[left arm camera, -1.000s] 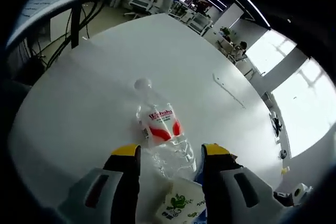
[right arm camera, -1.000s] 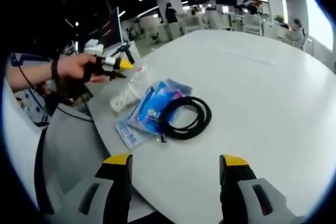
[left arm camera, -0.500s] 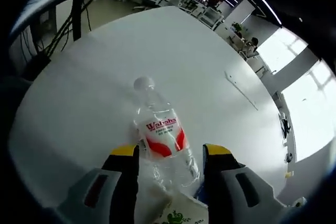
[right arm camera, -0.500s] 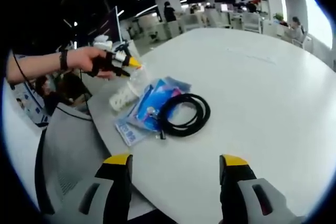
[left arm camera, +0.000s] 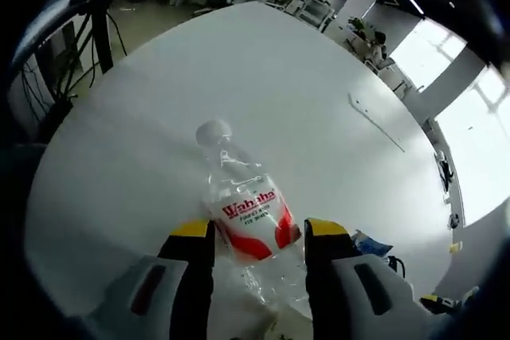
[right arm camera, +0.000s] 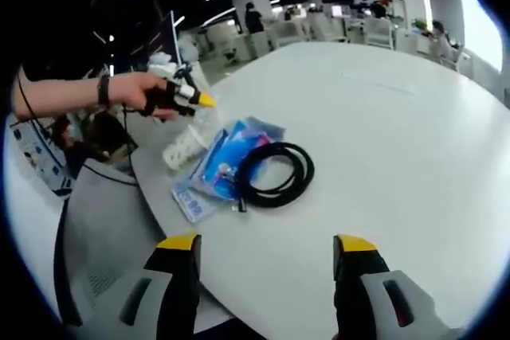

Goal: Arrange the tabletop items into an orderly group along one side of the table until the central work area is clear of visible clutter.

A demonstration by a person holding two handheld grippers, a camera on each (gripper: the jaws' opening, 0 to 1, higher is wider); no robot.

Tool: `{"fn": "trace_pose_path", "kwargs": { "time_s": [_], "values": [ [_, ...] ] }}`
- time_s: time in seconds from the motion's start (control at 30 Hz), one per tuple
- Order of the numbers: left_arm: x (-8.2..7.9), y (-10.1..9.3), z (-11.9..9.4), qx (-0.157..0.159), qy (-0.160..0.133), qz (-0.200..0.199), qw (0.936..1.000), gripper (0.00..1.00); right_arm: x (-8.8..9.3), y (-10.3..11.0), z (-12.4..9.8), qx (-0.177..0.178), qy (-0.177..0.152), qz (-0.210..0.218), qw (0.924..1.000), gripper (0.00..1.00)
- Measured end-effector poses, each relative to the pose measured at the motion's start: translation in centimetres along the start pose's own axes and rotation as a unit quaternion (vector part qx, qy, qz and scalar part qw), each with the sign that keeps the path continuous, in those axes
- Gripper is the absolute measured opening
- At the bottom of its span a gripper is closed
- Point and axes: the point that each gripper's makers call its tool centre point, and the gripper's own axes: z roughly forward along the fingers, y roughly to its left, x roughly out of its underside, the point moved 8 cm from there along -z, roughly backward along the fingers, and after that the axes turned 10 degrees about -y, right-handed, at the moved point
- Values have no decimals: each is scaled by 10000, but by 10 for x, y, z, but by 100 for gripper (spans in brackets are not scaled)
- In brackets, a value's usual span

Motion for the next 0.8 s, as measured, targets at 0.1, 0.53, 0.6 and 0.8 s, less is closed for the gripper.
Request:
{"fn": "trace_pose_path", "kwargs": {
  "time_s": [0.1, 0.53, 0.6, 0.8],
  "values": [
    [-4, 2, 2, 118, -61, 86, 9999, 43, -1, 0, 0, -13, 10, -17, 10000, 68],
    [-20, 21, 1, 194, -91, 393, 9990, 40, 2, 0, 0, 24, 35, 17, 10000, 68],
    [-21, 23, 0, 290, -61, 587, 9978, 39, 2, 0, 1, 18, 35, 15, 10000, 68],
    [-22, 29, -5, 387, 3, 802, 9960, 36, -1, 2, 4, -2, 0, -4, 10000, 68]
  ]
}}
